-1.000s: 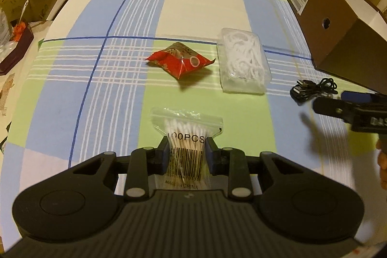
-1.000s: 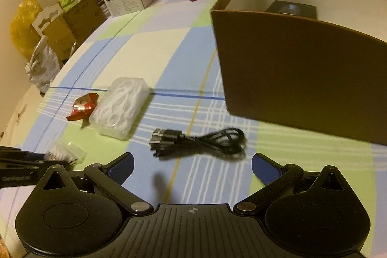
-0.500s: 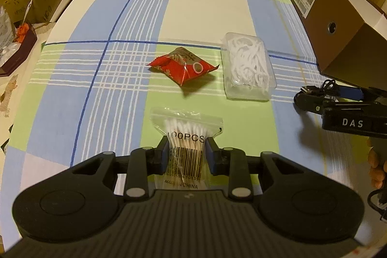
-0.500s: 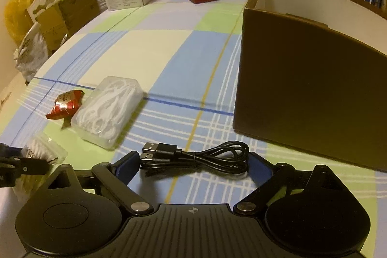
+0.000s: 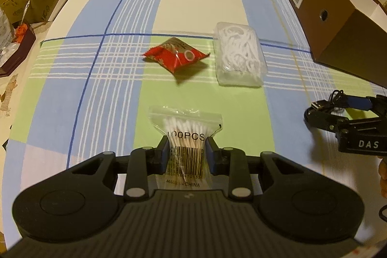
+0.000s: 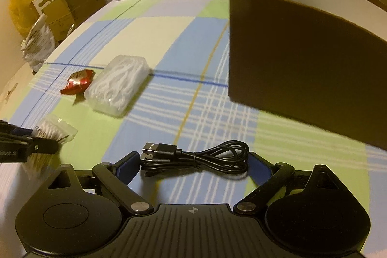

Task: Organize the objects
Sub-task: 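Grasp the black USB cable with the right gripper while the left gripper holds the swabs, then carry the swab bag and cable into the brown box with both grippers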

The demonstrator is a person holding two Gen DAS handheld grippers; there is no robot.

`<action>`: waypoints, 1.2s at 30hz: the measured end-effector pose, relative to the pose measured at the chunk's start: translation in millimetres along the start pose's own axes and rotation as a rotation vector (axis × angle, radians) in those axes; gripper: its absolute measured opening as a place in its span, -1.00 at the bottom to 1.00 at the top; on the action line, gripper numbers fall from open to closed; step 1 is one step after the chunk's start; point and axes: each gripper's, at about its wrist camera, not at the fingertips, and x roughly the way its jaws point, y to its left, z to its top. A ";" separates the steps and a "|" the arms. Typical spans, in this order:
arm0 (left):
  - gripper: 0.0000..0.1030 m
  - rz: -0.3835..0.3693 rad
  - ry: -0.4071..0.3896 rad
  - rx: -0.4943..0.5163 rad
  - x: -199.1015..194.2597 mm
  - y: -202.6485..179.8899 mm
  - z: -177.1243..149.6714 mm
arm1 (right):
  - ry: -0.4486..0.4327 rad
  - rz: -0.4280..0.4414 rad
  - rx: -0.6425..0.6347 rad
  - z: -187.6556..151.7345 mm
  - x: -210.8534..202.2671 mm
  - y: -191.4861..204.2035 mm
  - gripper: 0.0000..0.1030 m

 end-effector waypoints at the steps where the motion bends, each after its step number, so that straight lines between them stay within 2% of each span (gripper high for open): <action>1: -0.50 -0.004 0.002 0.001 -1.0 -1.0 -1.6 | 0.003 0.001 0.006 -2.7 -3.1 -1.4 0.76; 9: -0.54 -0.048 0.019 0.030 -10.6 -16.1 -15.7 | 0.023 0.007 0.096 -26.1 -31.6 -18.7 0.75; 17: -0.54 -0.105 -0.007 0.090 -30.9 -46.2 -18.8 | -0.023 -0.024 0.194 -46.8 -72.6 -41.7 0.75; 28: -0.54 -0.232 -0.132 0.206 -69.9 -109.8 14.9 | -0.157 -0.064 0.280 -39.4 -130.6 -76.8 0.75; 36: -0.54 -0.299 -0.208 0.269 -80.9 -161.4 52.6 | -0.255 -0.090 0.293 -16.9 -164.1 -110.1 0.75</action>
